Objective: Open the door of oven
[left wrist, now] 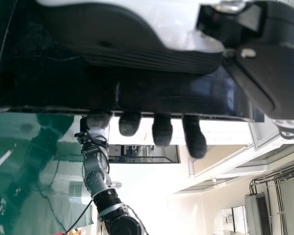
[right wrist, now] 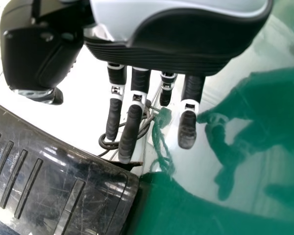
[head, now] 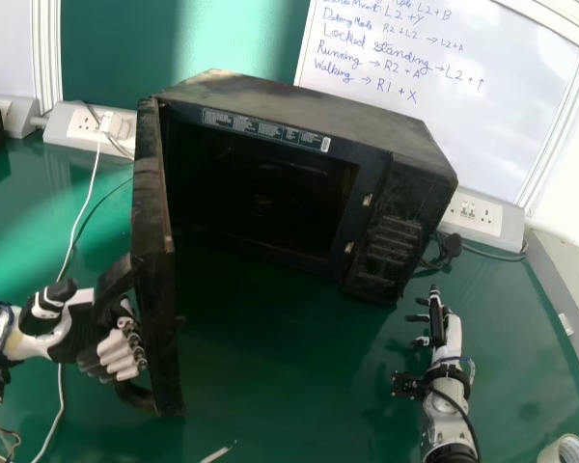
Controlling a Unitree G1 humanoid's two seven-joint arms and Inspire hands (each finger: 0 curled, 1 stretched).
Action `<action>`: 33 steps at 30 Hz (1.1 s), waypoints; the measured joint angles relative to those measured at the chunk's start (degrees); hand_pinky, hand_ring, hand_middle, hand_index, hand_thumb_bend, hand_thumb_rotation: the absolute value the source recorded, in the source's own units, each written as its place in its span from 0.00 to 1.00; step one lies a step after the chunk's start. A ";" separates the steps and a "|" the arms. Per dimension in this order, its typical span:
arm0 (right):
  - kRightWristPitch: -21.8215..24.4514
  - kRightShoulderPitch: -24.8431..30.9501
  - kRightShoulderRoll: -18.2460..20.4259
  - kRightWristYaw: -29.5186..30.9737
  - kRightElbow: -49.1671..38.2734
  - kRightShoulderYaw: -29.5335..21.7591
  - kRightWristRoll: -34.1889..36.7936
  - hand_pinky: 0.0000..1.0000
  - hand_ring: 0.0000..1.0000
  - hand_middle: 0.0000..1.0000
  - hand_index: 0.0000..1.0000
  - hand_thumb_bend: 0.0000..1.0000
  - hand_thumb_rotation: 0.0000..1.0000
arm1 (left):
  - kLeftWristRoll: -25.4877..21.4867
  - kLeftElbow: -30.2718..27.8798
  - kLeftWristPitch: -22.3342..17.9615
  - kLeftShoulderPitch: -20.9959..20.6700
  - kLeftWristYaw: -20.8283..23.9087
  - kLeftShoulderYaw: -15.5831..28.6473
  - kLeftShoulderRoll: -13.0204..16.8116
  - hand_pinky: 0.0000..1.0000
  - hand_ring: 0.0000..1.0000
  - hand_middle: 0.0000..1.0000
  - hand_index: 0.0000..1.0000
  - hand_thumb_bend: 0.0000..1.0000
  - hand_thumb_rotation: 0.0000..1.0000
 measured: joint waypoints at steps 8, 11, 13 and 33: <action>0.01 0.00 -0.03 -0.03 0.00 -0.03 0.00 0.18 0.24 0.38 0.62 0.71 1.00 | -1.62 8.27 -1.21 -1.07 -3.16 1.45 5.18 0.00 0.01 0.06 0.09 0.92 0.67; 0.01 0.00 -0.02 -0.03 0.00 -0.02 0.00 0.19 0.24 0.37 0.63 0.69 1.00 | -1.77 10.47 -2.13 -1.73 -3.63 1.79 6.05 0.00 0.00 0.05 0.10 0.88 0.71; 0.01 0.00 -0.02 -0.02 0.00 -0.03 0.00 0.18 0.24 0.38 0.64 0.68 1.00 | -1.77 12.28 -2.74 -2.35 -4.13 2.05 7.11 0.00 0.00 0.05 0.09 0.87 0.68; 0.70 0.45 -1.24 -1.73 0.66 -0.49 0.79 0.18 0.24 0.37 0.62 0.70 1.00 | -1.68 38.42 -16.47 -13.22 10.26 16.71 15.64 0.00 0.01 0.06 0.11 0.82 0.91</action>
